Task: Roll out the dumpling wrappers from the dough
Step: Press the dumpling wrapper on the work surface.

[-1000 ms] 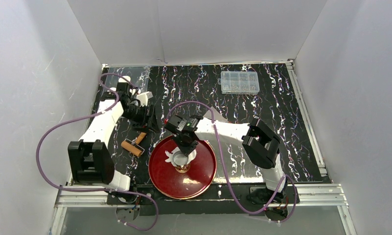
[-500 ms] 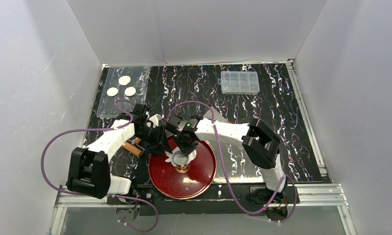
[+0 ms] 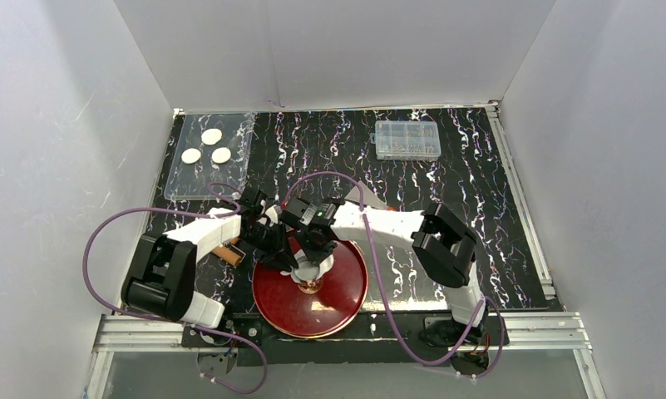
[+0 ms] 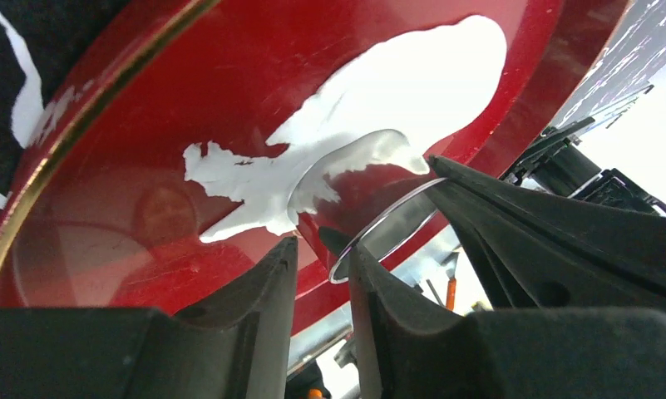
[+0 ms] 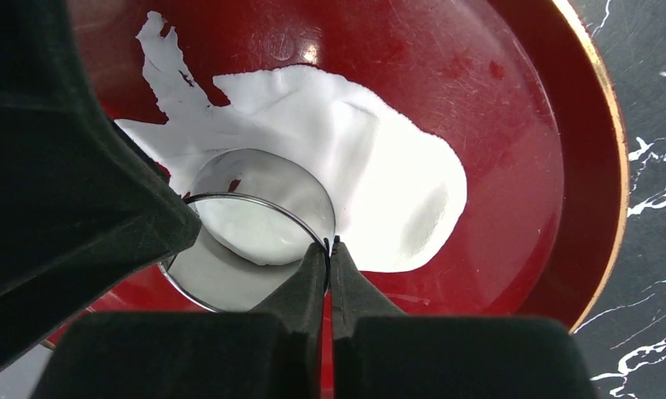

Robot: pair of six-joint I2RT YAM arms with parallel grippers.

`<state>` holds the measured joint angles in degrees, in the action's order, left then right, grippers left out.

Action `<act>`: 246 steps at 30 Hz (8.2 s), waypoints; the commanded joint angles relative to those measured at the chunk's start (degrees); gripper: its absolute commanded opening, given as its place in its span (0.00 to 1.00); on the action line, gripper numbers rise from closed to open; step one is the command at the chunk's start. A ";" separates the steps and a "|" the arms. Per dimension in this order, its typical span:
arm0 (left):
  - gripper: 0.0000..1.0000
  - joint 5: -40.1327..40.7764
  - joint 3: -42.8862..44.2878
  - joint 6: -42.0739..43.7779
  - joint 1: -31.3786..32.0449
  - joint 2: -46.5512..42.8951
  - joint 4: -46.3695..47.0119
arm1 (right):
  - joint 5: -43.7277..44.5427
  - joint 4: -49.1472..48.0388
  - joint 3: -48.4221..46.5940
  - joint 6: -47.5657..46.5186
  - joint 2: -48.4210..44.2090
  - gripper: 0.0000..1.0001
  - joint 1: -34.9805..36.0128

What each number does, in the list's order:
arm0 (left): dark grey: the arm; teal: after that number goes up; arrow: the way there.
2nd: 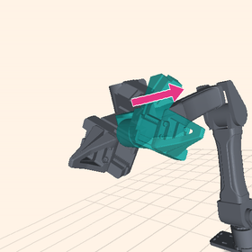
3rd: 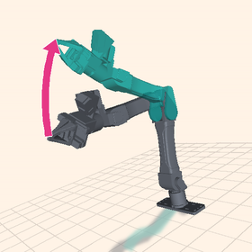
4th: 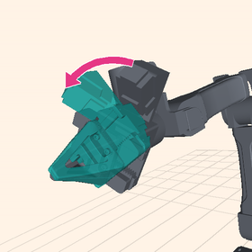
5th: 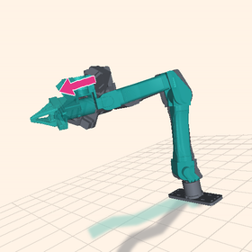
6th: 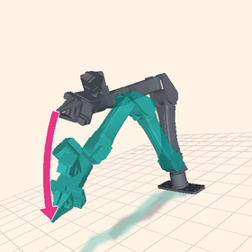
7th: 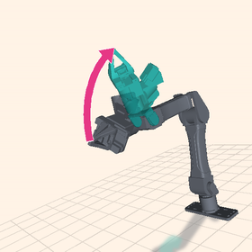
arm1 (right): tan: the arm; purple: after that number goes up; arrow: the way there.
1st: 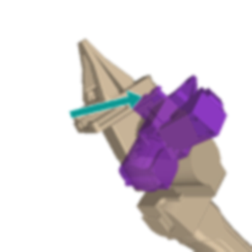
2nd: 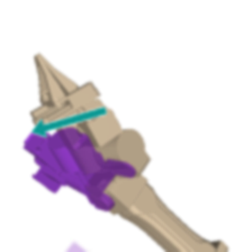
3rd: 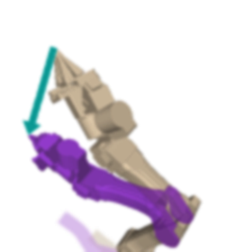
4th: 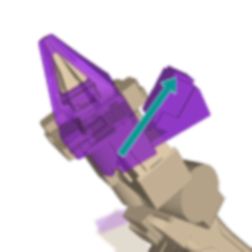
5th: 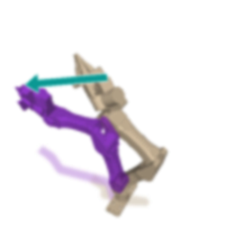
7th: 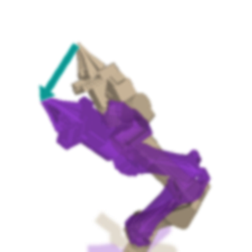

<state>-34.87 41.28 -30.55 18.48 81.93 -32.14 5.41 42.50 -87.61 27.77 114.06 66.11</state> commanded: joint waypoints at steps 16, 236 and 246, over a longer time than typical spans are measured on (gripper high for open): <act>0.00 7.76 -1.75 -1.94 2.52 5.84 -1.25 | -0.58 -9.22 12.70 9.11 -5.70 0.01 1.79; 0.00 19.77 11.37 6.72 7.18 19.56 -6.40 | -7.80 -9.38 16.83 8.27 -10.19 0.01 -3.57; 0.00 17.62 -0.43 5.04 7.18 5.79 -4.55 | -11.23 -15.76 26.10 15.91 -14.29 0.01 0.16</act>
<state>-32.49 44.38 -26.83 26.00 87.02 -36.36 -1.83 24.40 -64.97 40.14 100.12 64.18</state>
